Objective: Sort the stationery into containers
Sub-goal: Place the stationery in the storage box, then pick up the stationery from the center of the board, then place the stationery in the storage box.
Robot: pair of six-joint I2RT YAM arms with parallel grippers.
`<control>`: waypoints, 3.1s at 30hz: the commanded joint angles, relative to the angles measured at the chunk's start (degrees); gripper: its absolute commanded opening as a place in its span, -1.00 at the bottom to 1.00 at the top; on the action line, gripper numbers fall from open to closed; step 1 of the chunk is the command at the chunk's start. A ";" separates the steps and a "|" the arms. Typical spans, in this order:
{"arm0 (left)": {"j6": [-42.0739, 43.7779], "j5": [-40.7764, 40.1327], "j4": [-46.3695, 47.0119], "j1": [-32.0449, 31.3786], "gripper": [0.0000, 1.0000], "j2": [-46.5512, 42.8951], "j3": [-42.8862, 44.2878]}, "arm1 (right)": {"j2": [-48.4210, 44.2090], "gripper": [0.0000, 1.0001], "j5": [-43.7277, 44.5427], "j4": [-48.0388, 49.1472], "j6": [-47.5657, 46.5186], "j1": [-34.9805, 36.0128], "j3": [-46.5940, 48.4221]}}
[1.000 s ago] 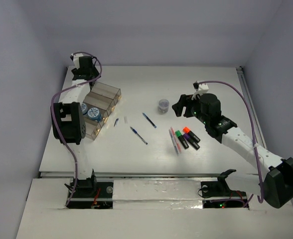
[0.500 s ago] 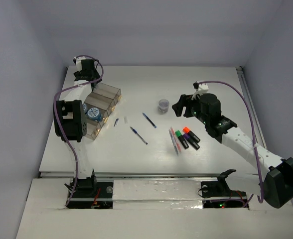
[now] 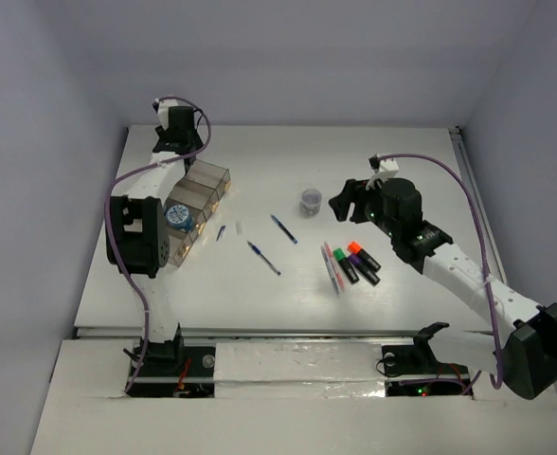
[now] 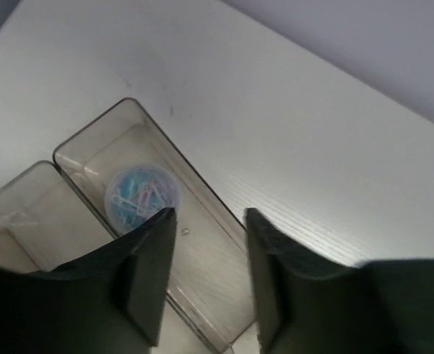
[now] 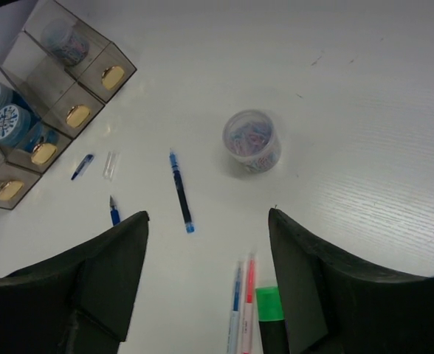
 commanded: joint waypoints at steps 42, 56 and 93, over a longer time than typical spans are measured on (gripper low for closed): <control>6.19 0.77 2.82 -41.67 0.51 7.18 -1.09 | -17.64 0.71 26.85 6.67 6.22 -0.39 -9.14; 7.59 -5.73 3.70 -41.67 0.14 10.88 3.31 | -15.88 0.67 22.90 7.29 5.43 -0.39 -8.61; -6.73 -3.80 10.56 -6.61 -0.50 -11.37 -17.26 | -14.82 0.60 18.76 7.11 4.99 -0.39 -7.82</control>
